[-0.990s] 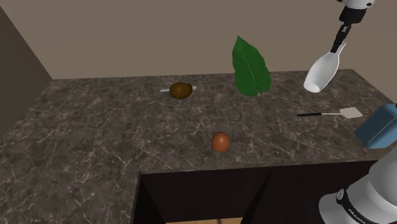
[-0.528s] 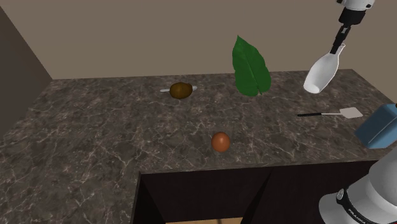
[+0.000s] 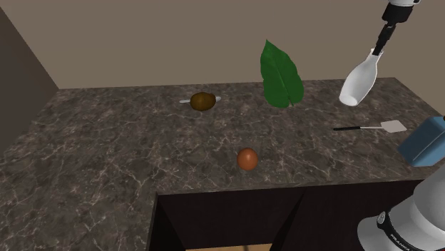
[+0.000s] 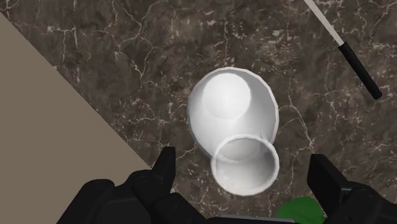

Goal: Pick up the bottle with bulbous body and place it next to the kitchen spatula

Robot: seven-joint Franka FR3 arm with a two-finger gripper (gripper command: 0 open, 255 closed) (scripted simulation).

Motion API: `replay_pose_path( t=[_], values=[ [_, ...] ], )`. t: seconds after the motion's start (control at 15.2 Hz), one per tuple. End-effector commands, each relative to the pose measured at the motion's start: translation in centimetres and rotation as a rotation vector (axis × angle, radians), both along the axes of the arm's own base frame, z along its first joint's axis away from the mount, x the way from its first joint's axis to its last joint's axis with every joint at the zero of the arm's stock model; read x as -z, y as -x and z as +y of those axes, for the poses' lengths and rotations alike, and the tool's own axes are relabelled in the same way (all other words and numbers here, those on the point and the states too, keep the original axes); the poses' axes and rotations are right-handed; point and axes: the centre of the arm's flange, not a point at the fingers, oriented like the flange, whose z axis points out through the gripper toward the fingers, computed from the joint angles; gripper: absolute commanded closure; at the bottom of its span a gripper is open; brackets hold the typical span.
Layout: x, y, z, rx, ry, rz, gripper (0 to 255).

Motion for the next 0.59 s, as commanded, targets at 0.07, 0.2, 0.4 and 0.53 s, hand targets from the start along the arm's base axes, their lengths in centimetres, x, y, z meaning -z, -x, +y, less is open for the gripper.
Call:
replay_pose_path(
  t=[0.07,0.2,0.4,0.53],
  values=[
    [-3.4,-0.2,0.0,0.0,-0.001,0.0,0],
    [-3.4,-0.2,0.0,0.0,-0.001,0.0,0],
    [-3.4,-0.2,0.0,0.0,-0.001,0.0,0],
    [-3.4,-0.2,0.0,0.0,-0.001,0.0,0]
  ],
)
